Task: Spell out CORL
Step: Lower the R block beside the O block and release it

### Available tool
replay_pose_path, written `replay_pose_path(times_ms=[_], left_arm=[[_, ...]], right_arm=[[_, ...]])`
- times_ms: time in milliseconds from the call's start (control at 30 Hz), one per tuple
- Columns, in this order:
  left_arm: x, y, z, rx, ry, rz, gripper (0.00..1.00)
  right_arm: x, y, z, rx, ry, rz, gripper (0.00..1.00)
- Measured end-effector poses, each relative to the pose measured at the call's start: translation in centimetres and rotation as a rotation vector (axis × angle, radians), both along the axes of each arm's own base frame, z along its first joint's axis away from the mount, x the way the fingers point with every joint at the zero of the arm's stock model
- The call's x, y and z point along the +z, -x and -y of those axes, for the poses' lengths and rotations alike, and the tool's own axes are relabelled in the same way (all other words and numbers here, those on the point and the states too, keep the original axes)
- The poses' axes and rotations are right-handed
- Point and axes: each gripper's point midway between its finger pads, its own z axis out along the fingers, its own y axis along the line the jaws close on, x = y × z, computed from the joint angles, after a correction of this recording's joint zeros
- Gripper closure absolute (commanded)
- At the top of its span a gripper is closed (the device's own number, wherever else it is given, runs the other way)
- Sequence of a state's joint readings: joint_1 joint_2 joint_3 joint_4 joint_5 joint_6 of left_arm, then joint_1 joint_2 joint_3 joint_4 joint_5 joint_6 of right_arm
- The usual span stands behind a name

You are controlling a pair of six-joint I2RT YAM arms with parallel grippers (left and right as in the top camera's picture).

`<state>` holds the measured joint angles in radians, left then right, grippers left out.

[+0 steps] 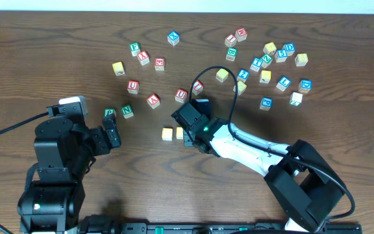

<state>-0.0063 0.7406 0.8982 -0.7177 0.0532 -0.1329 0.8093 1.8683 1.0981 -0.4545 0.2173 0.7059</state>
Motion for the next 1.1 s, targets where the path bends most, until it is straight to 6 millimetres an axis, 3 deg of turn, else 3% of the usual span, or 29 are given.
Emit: replay_pose_path(times_ms=[533, 900, 1100], left_arm=[[0.0, 0.0, 0.0, 0.0, 0.0, 0.0, 0.02], [0.0, 0.0, 0.0, 0.0, 0.0, 0.0, 0.02], [0.0, 0.0, 0.0, 0.0, 0.0, 0.0, 0.02]], right_arm=[[0.1, -0.3, 0.0, -0.008, -0.004, 0.01, 0.64], [1.8, -2.3, -0.4, -0.033, -0.005, 0.085, 0.66], [2.2, -3.0, 0.3, -0.053, 0.028, 0.121, 0.66]])
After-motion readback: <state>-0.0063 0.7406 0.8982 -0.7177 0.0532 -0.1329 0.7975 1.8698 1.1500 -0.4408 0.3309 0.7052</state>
